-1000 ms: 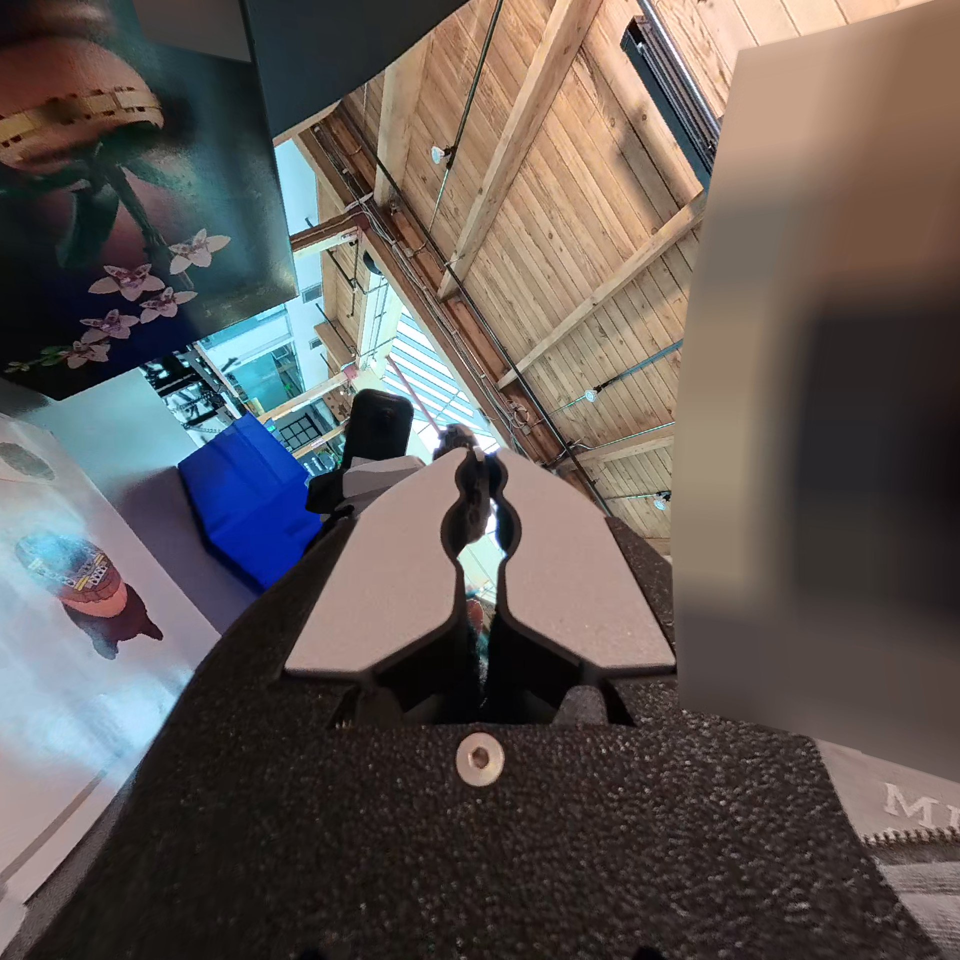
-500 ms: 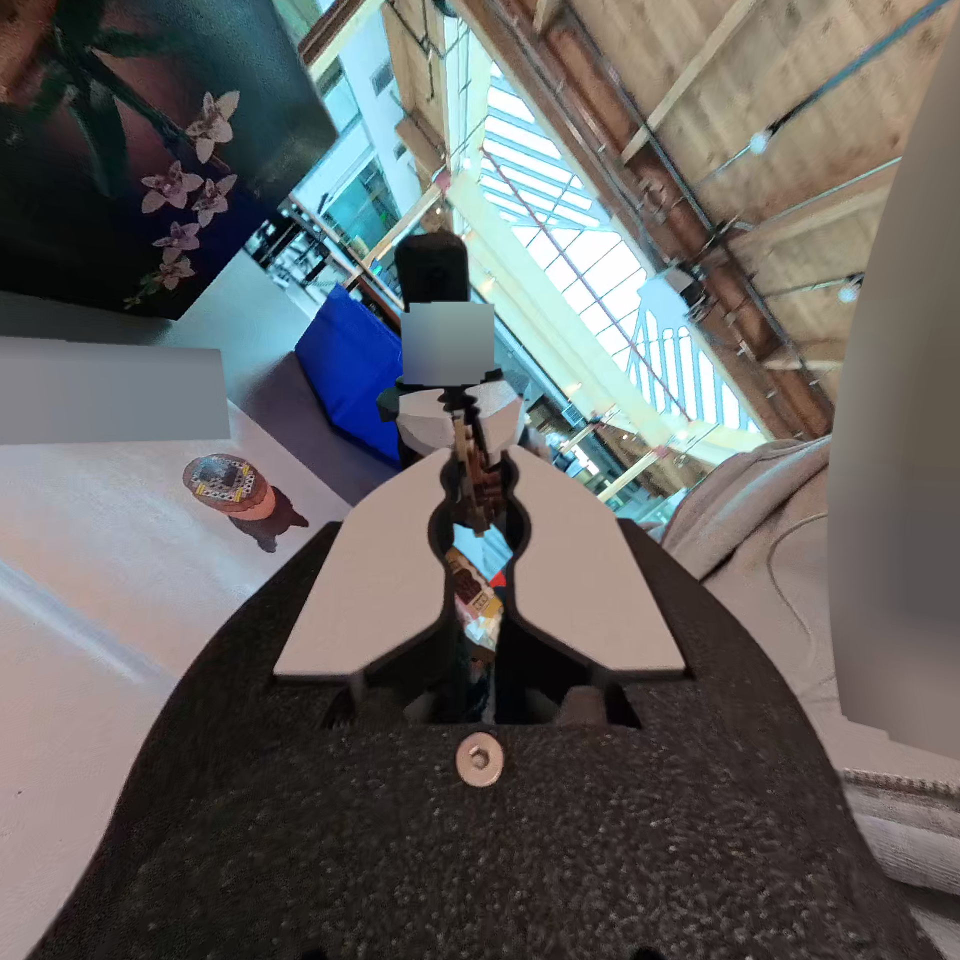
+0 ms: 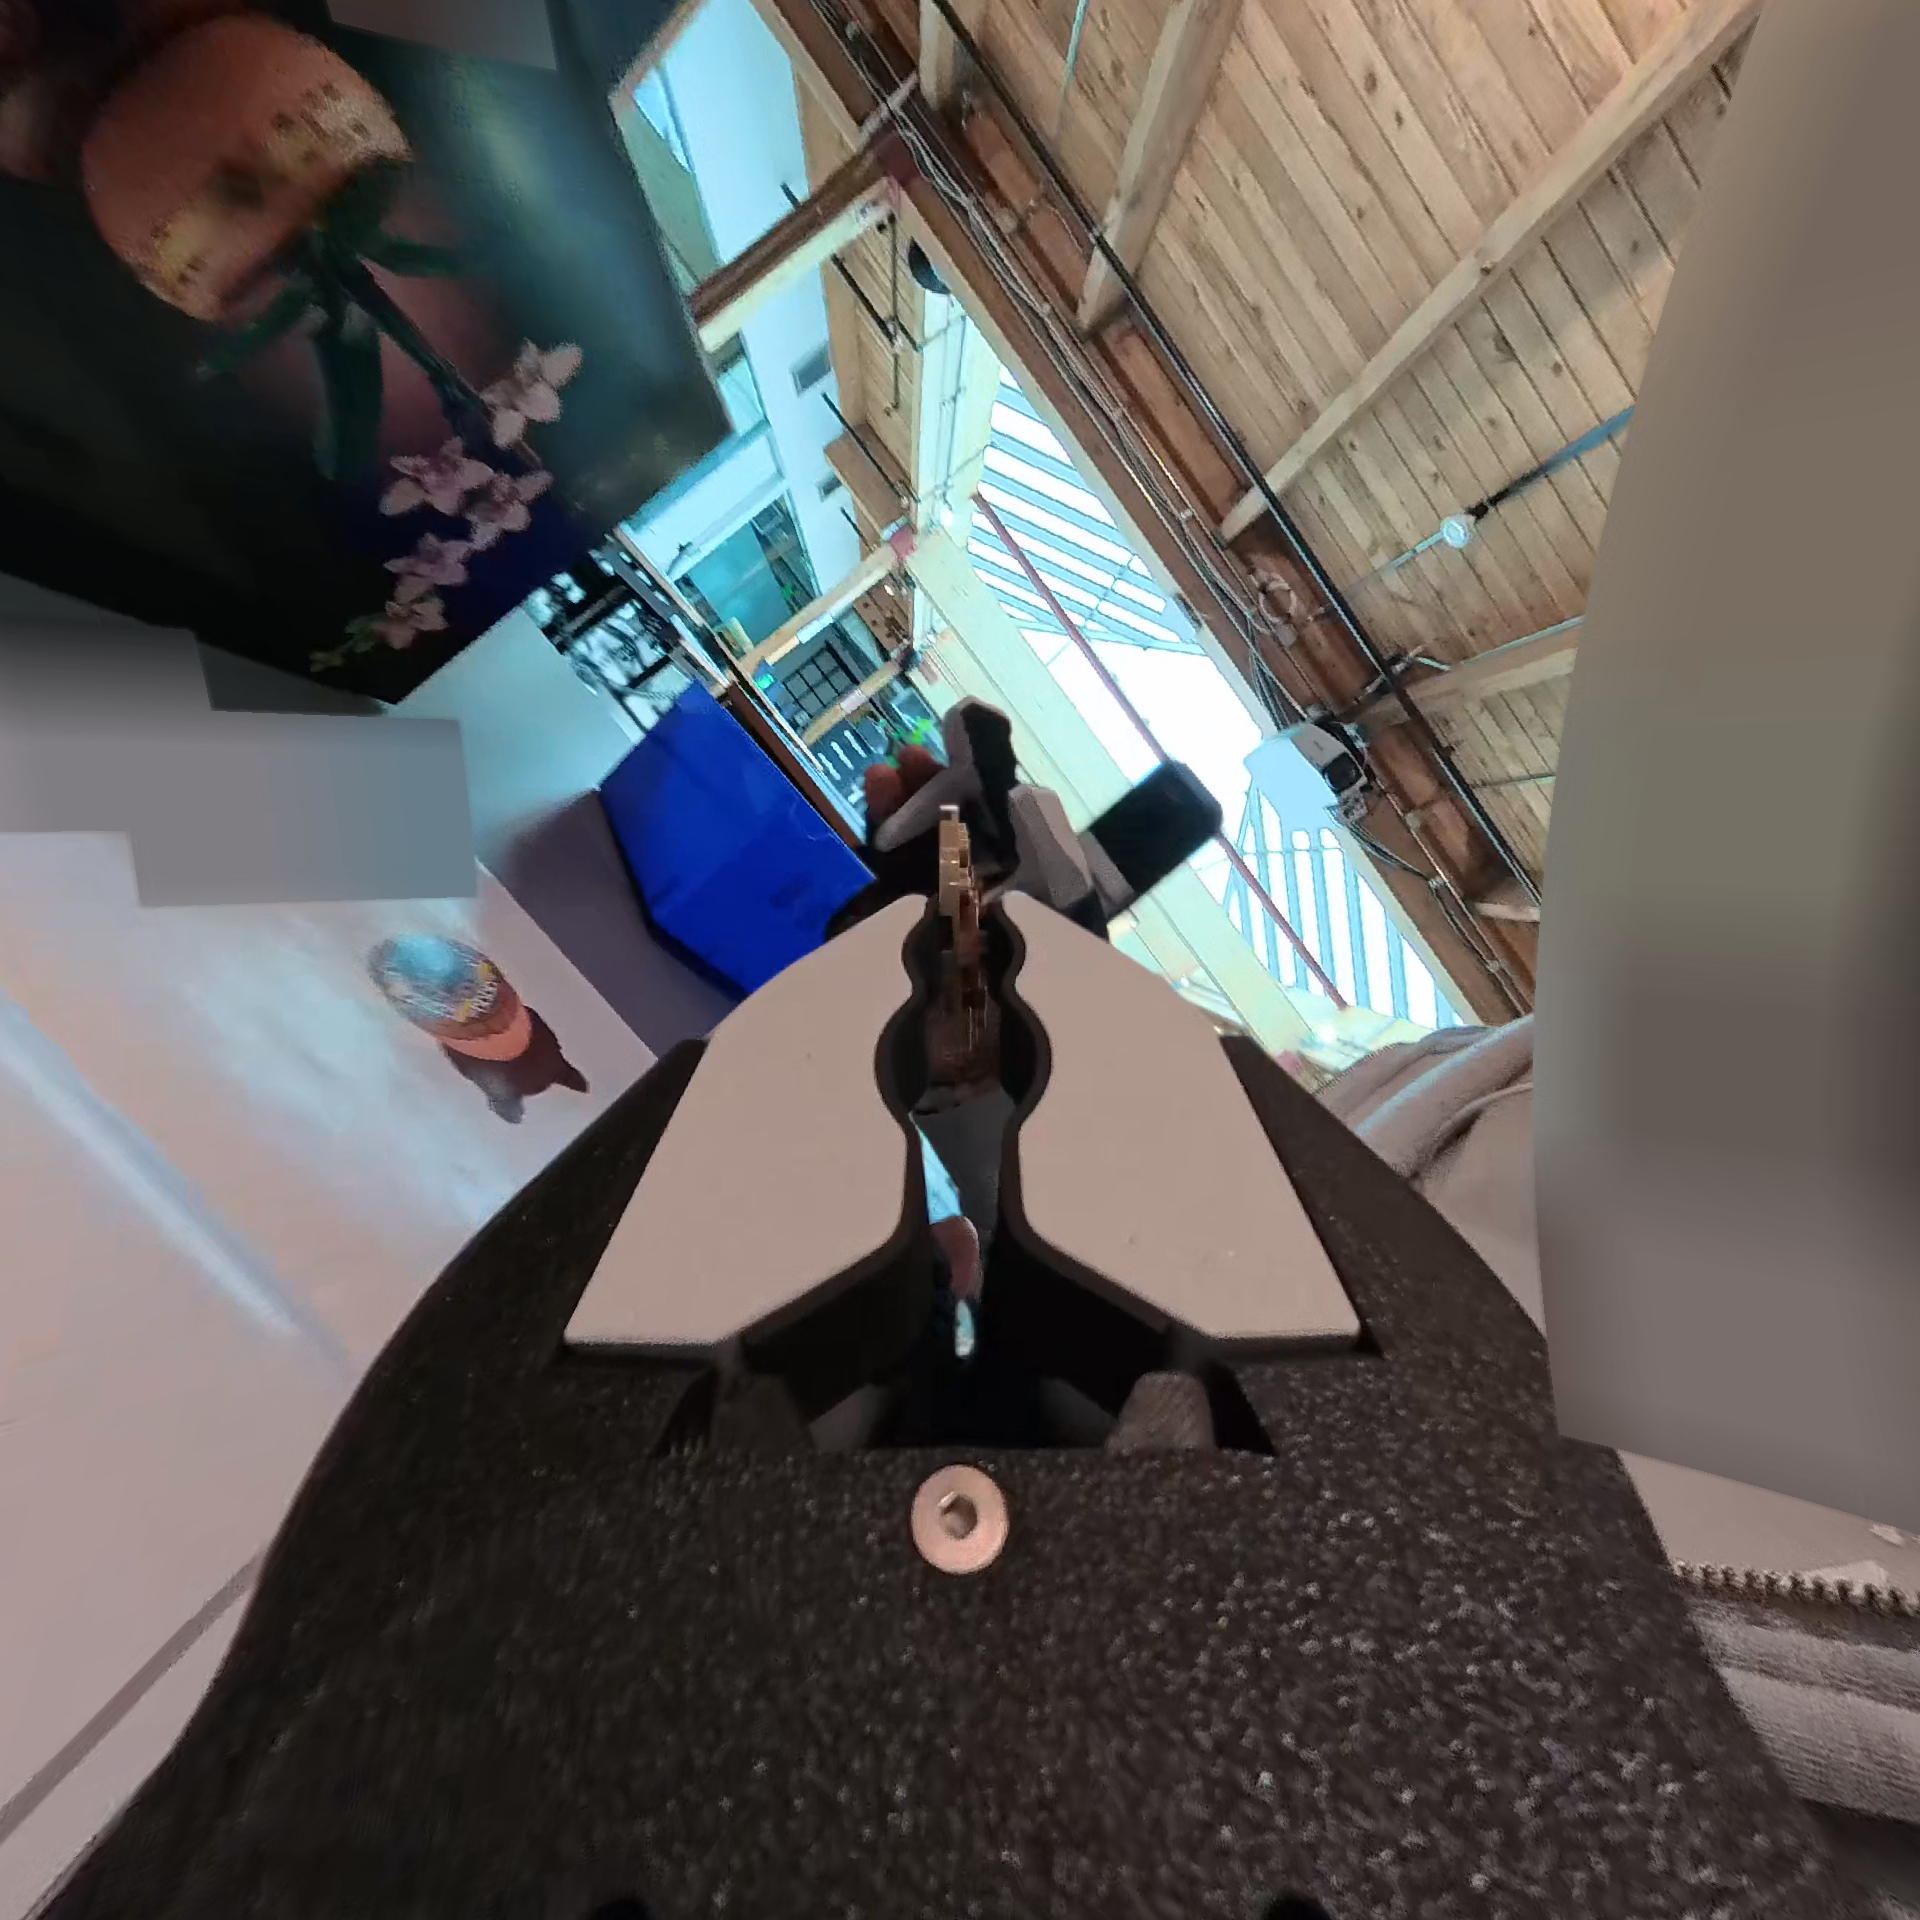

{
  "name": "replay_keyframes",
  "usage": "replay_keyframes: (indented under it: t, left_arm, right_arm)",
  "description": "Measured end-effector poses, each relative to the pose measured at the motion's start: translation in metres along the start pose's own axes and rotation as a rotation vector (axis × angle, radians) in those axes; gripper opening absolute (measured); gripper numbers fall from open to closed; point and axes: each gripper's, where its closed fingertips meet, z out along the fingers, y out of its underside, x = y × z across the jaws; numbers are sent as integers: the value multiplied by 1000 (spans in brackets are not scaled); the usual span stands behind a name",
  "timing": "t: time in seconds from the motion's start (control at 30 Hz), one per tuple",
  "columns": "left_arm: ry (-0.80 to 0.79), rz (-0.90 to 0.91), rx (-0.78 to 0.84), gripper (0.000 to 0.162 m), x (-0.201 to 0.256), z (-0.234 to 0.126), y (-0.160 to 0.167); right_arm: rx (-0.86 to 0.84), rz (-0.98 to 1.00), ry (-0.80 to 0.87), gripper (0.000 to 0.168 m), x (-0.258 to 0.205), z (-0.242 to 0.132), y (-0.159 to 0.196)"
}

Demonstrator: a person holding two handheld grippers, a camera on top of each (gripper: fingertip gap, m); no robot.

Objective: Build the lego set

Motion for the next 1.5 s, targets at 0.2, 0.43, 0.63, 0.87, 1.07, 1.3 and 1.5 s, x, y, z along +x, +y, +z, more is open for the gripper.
replay_keyframes:
  t: [0.2,0.43,0.63,0.87,1.07,1.3,1.5]
  left_arm:
    - [-71,7,7,7,-17,-9,-3]
    - [-166,19,27,7,-37,-11,-5]
    - [-185,-43,21,7,-48,-12,-2]
    - [-196,-104,29,7,-55,-13,-2]
    - [-210,-115,28,7,-58,-13,-1]
    - [-217,-126,42,7,-60,-15,-3]
    - [-225,-133,45,7,-62,-15,-3]
  right_arm:
    - [-136,-17,99,4,14,-22,27]
    - [-213,47,111,12,24,-23,50]
    - [-267,134,80,27,30,-13,72]
    - [-376,86,-19,0,22,-1,92]
    - [-428,124,-40,13,16,4,107]
    - [-440,179,-64,0,12,3,111]
    - [-416,204,-23,14,13,6,113]
